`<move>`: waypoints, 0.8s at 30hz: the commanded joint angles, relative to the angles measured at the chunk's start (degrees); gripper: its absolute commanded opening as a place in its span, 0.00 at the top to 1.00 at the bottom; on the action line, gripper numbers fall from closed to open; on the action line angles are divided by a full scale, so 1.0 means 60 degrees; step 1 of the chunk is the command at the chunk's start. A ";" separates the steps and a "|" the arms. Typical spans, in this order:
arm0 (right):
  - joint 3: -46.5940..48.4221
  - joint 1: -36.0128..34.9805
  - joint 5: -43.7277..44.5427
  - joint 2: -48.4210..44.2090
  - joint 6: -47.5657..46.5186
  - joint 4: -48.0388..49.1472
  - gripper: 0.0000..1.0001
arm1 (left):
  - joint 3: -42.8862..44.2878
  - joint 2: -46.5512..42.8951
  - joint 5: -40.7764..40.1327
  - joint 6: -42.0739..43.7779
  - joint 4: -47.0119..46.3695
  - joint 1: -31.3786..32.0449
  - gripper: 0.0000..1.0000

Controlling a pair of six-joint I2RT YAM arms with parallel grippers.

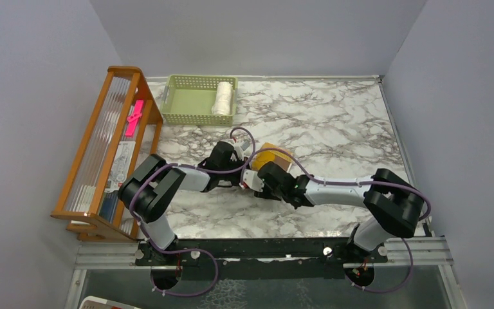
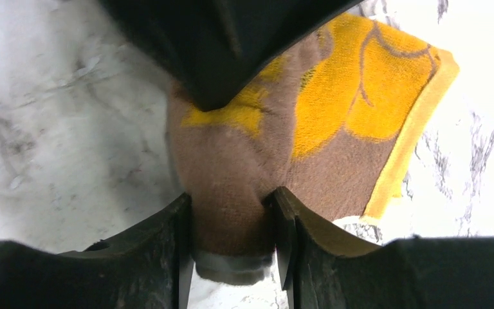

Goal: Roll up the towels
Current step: Roll the towel at the center of the board.

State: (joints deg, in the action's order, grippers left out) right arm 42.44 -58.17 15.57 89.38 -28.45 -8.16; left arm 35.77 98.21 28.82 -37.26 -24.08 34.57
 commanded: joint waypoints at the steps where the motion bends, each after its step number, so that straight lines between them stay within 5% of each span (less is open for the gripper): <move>1: 0.0205 0.0614 -0.0632 0.0749 0.0598 -0.0755 0.59 | -0.0229 0.0434 -0.0695 0.0775 0.2048 -0.0075 1.00; 3: 0.0317 0.0831 -0.0832 0.0904 0.0671 -0.0865 0.66 | -0.0168 0.0377 -0.0645 0.0822 0.2153 -0.0099 1.00; 7: 0.0655 0.1260 -0.1474 0.1238 0.0934 -0.1282 0.98 | -0.0001 0.0166 -0.0373 0.0866 0.2378 -0.0206 1.00; 12: 0.0779 0.2067 -0.3880 0.0693 0.1856 -0.1099 0.99 | 0.0352 -0.1458 0.0273 0.0947 0.3181 -0.1193 1.00; 18: 0.0438 0.3120 -0.7289 -0.0669 0.4302 0.0308 0.99 | 0.1185 -0.4072 -0.0029 0.1195 0.4844 -0.2290 0.70; 24: 0.0101 0.3849 -0.9732 -0.0848 0.6986 0.1593 0.99 | 0.1069 -0.4888 0.0827 0.1181 0.4783 -0.2363 0.67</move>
State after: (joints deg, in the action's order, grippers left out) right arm 44.05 -36.51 -28.16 84.75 -0.71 -5.87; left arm 43.51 70.00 29.67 -30.89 2.02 20.36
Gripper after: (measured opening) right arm 0.086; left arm 0.332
